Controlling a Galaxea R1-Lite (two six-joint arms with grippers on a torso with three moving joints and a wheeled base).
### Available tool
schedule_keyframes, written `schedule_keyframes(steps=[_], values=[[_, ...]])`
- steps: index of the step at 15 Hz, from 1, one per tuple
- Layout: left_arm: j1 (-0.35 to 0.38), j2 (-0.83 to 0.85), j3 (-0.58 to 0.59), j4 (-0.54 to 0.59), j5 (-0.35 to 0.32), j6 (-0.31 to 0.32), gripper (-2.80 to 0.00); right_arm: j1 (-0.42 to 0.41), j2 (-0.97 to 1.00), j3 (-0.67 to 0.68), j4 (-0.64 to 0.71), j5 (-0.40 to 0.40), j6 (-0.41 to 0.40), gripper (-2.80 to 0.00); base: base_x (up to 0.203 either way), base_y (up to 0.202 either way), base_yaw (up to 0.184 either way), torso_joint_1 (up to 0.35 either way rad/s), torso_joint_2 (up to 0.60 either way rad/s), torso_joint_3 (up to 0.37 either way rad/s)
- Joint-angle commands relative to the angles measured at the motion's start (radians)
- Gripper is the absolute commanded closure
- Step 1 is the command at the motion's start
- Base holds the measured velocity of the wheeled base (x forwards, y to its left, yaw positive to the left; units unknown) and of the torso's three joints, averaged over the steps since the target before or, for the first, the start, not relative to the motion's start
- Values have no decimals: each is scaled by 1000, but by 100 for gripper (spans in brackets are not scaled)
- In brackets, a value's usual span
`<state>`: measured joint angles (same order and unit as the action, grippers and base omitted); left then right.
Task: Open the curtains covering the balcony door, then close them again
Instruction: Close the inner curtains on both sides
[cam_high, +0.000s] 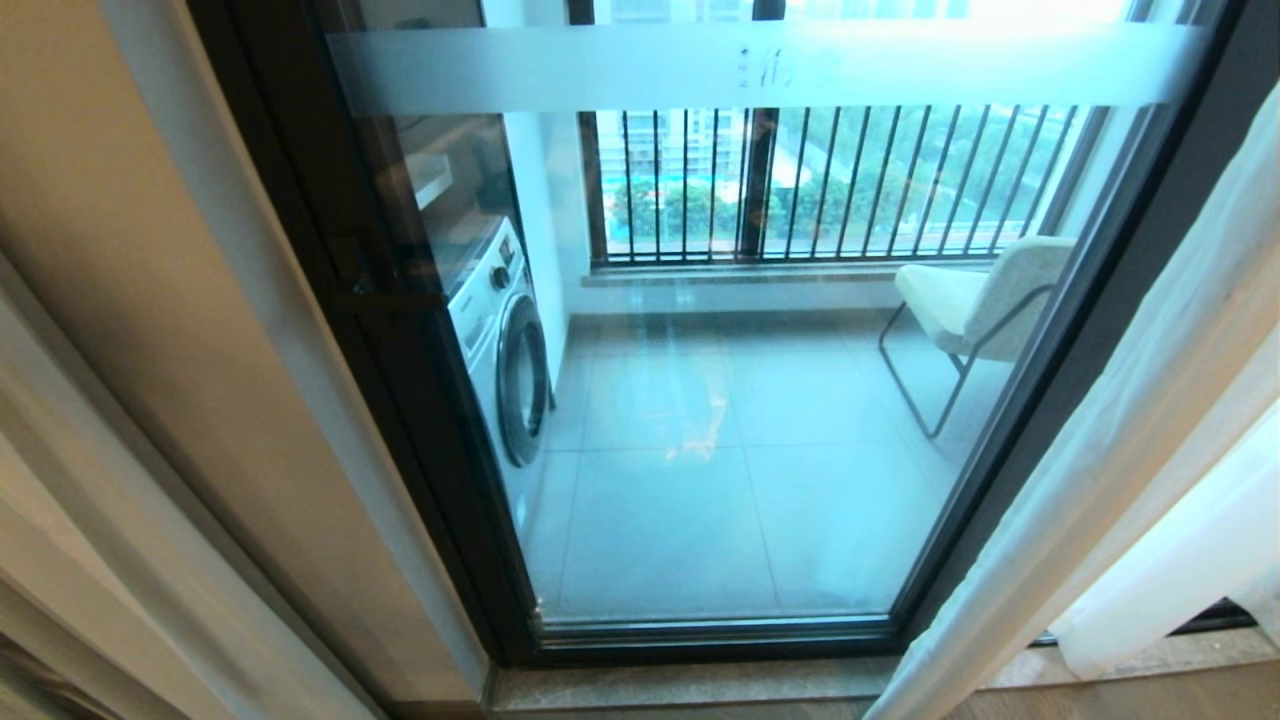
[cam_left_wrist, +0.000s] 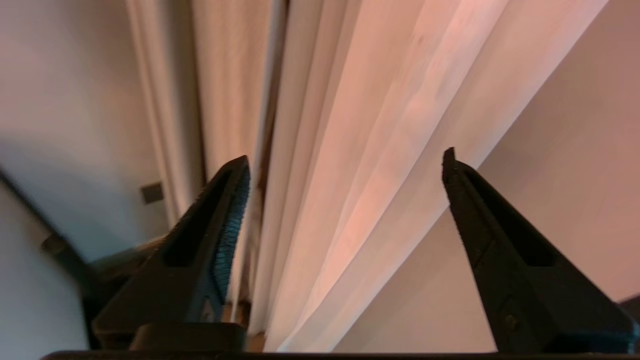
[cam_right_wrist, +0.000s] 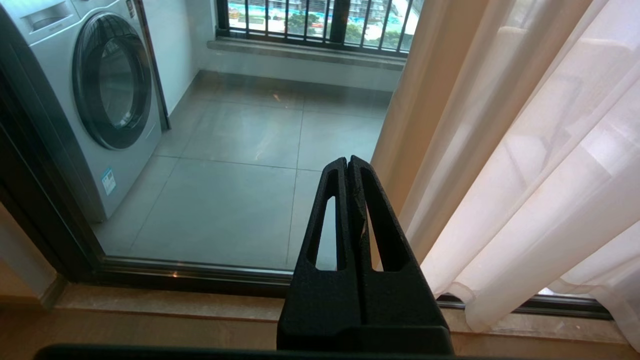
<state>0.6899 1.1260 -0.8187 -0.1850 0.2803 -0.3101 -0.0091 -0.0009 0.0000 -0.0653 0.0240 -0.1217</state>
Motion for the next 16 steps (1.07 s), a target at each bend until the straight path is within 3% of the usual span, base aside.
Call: schedule_keyframes(steps=[1, 8, 16], values=[[29, 106, -2, -85, -27, -1, -280, 0, 1, 0, -1, 1, -1, 0, 0, 0, 0, 0, 0, 0], [74, 306, -16, -364, -219, 0, -280, 0, 1, 0, -1, 1, -1, 0, 0, 0, 0, 0, 0, 0], [72, 488, -99, -560, -291, 0, -280, 0, 1, 0, -1, 1, -1, 0, 0, 0, 0, 0, 0, 0]])
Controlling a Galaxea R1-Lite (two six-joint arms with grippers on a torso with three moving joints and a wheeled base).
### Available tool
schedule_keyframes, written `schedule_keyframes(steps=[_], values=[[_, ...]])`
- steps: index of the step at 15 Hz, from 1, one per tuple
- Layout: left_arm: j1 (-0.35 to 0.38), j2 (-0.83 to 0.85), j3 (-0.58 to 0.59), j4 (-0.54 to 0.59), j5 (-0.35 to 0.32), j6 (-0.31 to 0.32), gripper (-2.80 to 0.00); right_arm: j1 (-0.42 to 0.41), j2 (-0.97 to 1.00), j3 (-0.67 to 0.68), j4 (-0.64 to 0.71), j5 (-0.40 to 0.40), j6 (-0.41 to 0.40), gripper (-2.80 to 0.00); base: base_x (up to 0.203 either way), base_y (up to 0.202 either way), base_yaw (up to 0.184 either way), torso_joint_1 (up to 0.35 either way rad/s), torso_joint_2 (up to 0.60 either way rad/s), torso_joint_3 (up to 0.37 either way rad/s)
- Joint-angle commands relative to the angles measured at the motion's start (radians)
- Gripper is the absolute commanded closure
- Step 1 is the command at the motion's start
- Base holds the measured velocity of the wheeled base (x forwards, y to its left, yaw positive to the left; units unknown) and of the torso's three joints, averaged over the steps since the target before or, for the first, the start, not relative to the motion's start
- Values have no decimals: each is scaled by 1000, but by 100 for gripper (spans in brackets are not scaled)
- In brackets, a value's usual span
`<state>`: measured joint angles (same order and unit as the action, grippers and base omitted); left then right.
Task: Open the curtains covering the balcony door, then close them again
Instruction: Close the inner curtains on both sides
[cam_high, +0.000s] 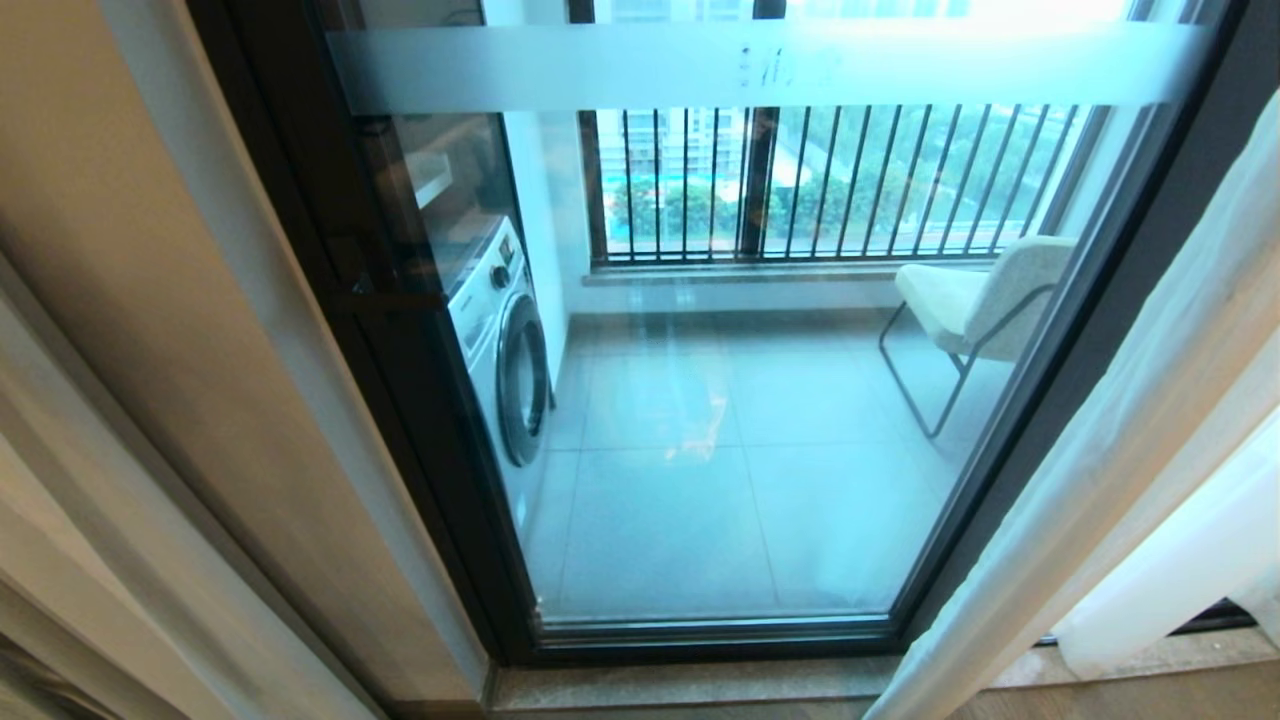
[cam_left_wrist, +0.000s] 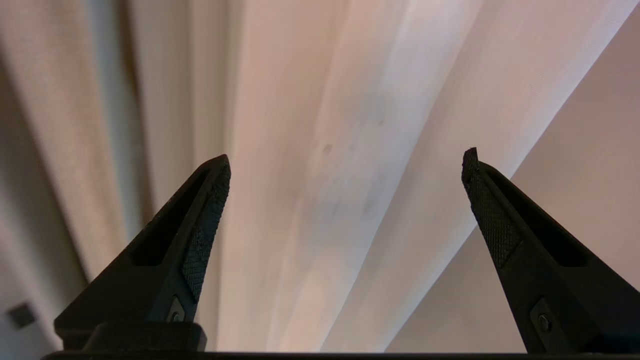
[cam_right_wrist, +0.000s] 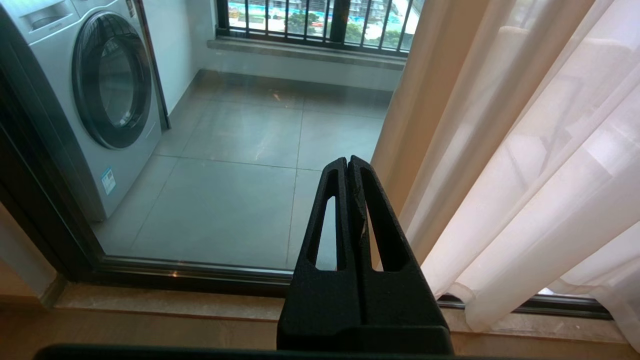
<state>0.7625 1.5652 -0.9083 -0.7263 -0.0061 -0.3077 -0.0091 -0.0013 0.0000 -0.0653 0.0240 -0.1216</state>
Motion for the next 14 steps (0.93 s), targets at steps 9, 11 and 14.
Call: schedule_keyframes(steps=[9, 11, 14], values=[[-5, 197, -67, -156, -11, -1, -280, 0, 1, 0, -1, 1, -1, 0, 0, 0, 0, 0, 0, 0], [-7, 226, -81, -198, -11, -2, -280, 0, 1, 0, -1, 1, -1, 0, 0, 0, 0, 0, 0, 0], [-15, 248, -86, -220, -27, -4, -280, 0, 1, 0, -1, 1, -1, 0, 0, 0, 0, 0, 0, 0]])
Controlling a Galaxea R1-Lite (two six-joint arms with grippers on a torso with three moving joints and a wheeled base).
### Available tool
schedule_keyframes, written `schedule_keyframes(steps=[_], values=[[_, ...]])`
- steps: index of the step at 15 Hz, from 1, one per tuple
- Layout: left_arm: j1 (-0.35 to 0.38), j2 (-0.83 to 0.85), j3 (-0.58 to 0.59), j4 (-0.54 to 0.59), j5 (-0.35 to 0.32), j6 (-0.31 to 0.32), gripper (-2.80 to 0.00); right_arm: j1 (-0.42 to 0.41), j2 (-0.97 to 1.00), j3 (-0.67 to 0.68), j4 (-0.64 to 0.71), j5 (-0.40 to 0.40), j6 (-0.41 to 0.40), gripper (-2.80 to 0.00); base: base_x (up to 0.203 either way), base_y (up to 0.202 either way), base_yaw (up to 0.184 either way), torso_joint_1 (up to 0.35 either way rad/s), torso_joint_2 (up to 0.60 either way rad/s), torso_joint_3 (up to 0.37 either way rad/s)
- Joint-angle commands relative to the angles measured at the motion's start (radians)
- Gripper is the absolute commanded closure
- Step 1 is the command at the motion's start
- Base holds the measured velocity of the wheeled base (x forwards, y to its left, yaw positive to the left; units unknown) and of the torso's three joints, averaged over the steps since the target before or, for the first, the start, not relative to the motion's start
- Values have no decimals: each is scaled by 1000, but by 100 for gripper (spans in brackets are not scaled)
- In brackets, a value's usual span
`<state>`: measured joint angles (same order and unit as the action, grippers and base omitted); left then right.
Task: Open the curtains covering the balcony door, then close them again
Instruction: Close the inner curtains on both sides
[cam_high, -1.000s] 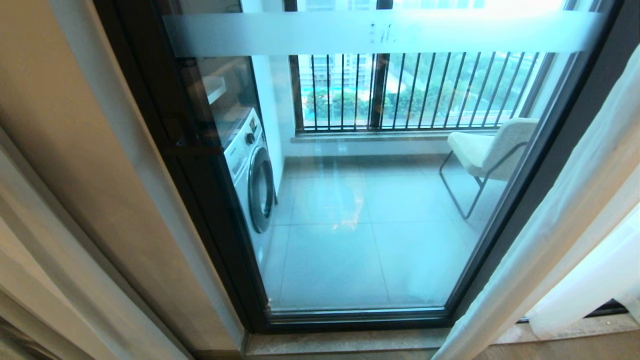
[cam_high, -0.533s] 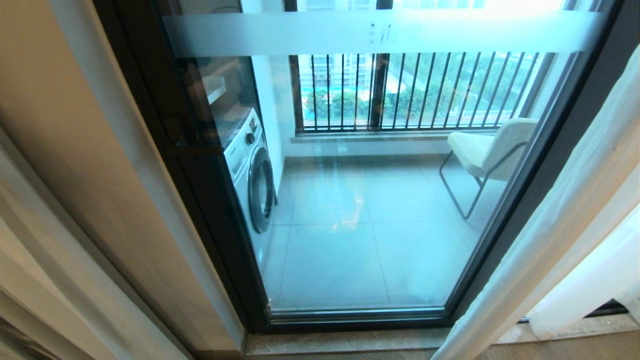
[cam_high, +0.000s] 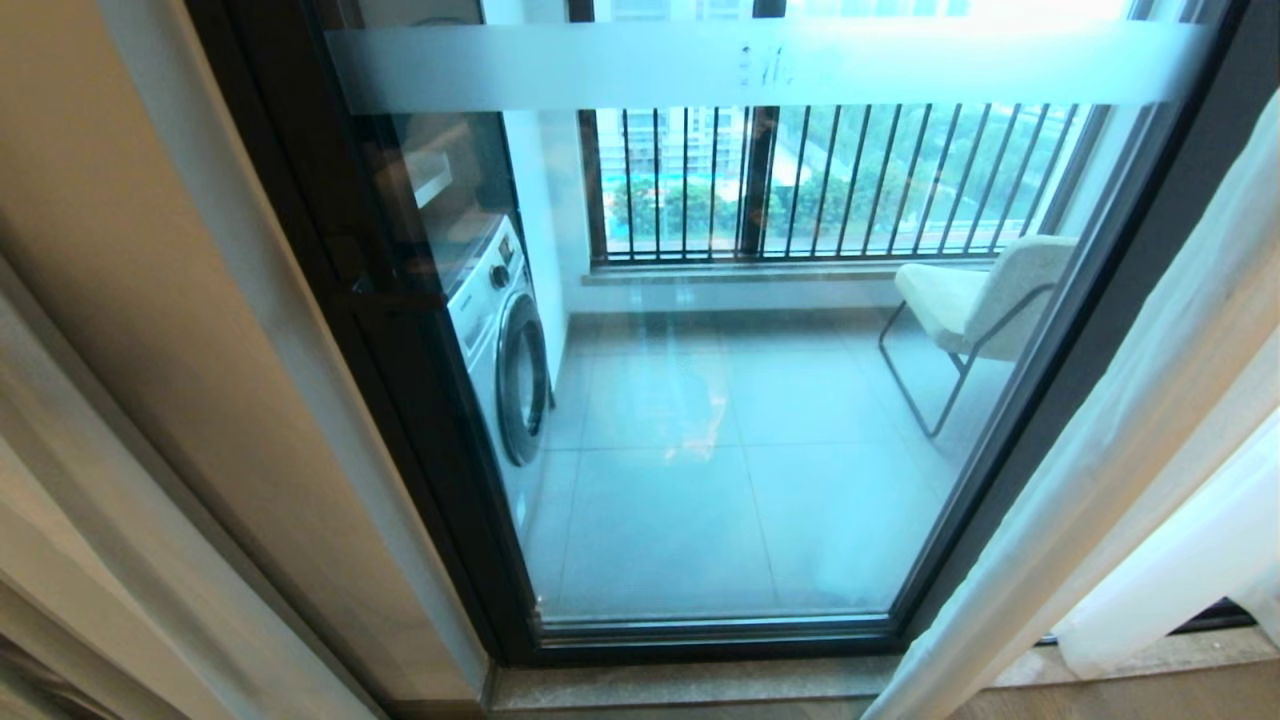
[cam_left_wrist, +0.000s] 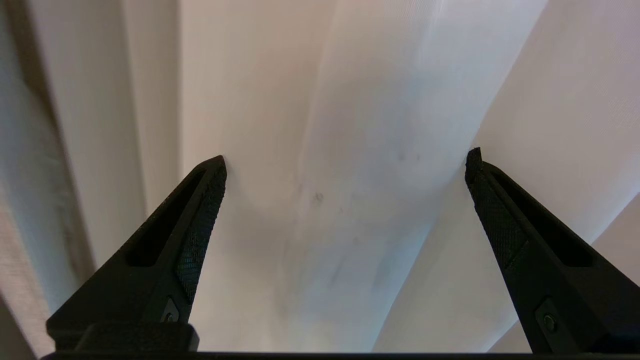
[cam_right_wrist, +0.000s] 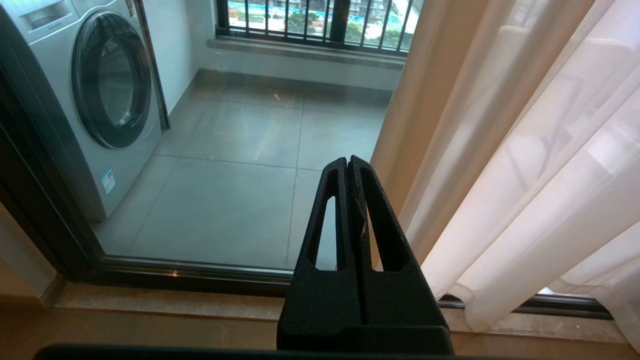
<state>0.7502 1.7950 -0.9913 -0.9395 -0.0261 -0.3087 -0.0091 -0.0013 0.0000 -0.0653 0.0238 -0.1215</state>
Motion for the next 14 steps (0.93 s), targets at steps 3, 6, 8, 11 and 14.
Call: schedule_keyframes(steps=[3, 6, 8, 11, 14], values=[[-3, 27, -10, -13, -18, -3, -280, 0, 1, 0, -1, 1, -1, 0, 0, 0, 0, 0, 0, 0], [-3, 40, -13, -28, -20, -1, -280, 0, 1, 0, -1, 1, -1, 0, 0, 0, 0, 0, 0, 0], [-3, 41, -13, -28, -20, -1, 0, 0, 1, 0, -1, 1, -1, 0, 0, 0, 0, 0, 0, 0], [-3, 40, -13, -30, -18, -1, 0, 0, 1, 0, -1, 1, -1, 0, 0, 0, 0, 0, 0, 0], [-2, 35, -9, -30, -17, 2, 0, 0, 1, 0, -1, 1, -1, 0, 0, 0, 0, 0, 0, 0]])
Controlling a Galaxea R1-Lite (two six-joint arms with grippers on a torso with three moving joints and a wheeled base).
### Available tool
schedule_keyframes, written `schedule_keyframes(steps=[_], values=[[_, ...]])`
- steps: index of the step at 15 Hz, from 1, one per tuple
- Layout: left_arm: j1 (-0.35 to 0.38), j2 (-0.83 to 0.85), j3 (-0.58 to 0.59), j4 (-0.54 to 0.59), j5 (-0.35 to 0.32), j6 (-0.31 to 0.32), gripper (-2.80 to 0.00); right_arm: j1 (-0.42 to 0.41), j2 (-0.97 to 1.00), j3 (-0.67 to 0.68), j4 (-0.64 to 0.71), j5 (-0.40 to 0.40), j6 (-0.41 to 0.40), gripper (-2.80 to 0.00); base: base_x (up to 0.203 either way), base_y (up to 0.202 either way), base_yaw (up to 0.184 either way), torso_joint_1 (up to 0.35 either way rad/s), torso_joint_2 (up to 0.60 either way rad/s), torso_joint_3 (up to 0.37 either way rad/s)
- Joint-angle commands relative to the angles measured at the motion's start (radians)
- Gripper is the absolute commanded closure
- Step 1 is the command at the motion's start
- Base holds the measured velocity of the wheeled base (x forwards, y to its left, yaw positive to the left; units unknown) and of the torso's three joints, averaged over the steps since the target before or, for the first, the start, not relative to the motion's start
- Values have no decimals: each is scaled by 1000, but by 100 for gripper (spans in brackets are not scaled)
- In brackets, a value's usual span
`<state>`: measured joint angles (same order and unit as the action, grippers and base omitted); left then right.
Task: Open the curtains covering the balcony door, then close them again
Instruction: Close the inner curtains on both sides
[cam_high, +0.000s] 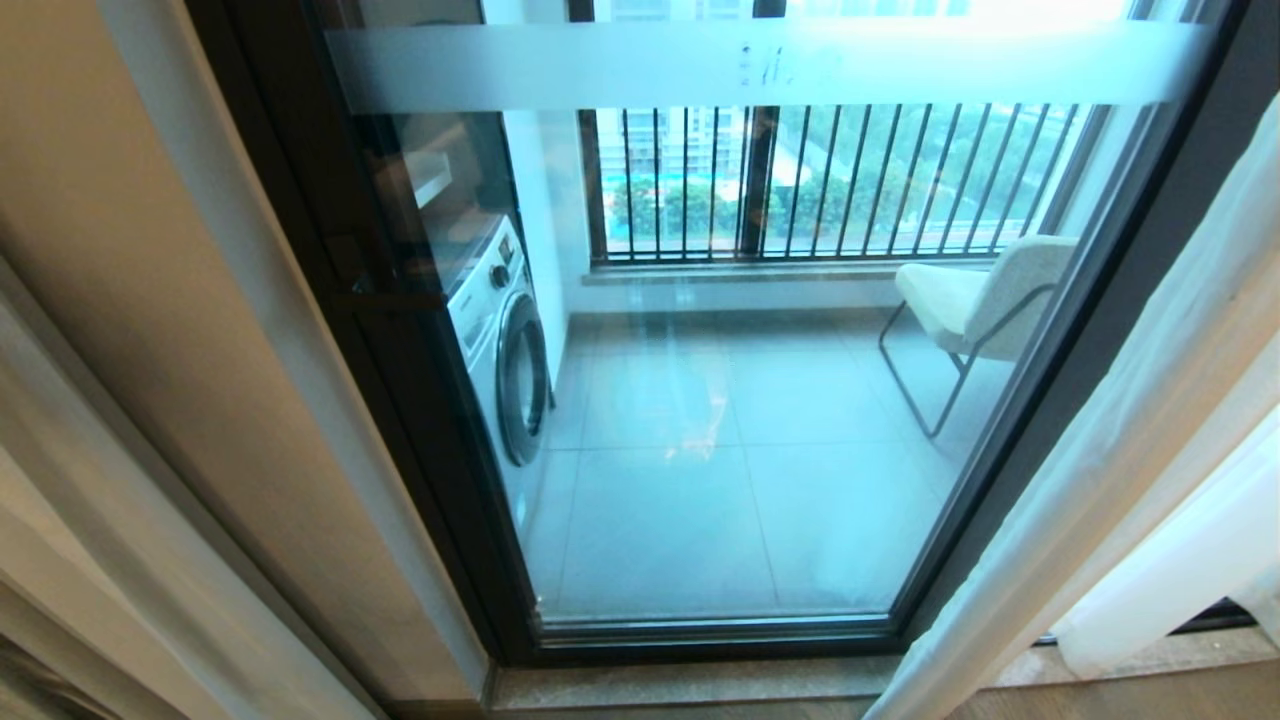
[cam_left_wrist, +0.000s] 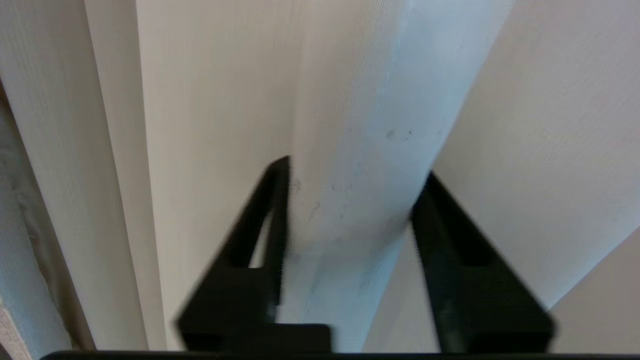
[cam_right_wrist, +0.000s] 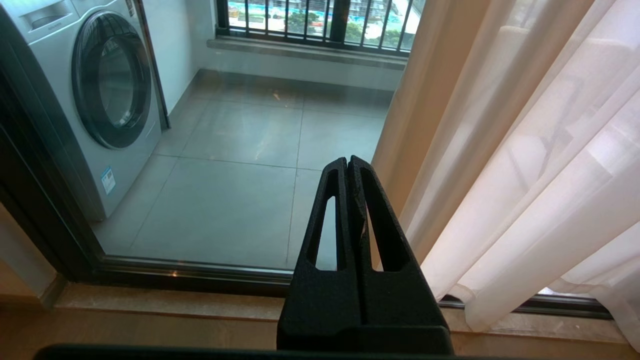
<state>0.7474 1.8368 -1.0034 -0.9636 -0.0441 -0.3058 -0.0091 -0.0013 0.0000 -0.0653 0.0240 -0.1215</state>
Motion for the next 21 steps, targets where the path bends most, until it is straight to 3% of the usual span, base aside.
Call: schedule_keyframes(steps=[1, 10, 15, 19, 21], values=[[3, -8, 3, -10, 1, 1, 0, 0, 1, 0, -1, 1, -1, 0, 0, 0, 0, 0, 0, 0], [-3, -91, 50, -50, -6, 4, 0, 0, 1, 0, -1, 1, -1, 0, 0, 0, 0, 0, 0, 0], [-31, -223, 157, -42, -63, 5, 0, 0, 1, 0, -1, 1, -1, 0, 0, 0, 0, 0, 0, 0], [-46, -326, 248, -11, -171, 7, 0, 0, 1, 0, -1, 1, -1, 0, 0, 0, 0, 0, 0, 0], [-65, -379, 277, -9, -258, 7, 0, 0, 1, 0, -1, 1, -1, 0, 0, 0, 0, 0, 0, 0]])
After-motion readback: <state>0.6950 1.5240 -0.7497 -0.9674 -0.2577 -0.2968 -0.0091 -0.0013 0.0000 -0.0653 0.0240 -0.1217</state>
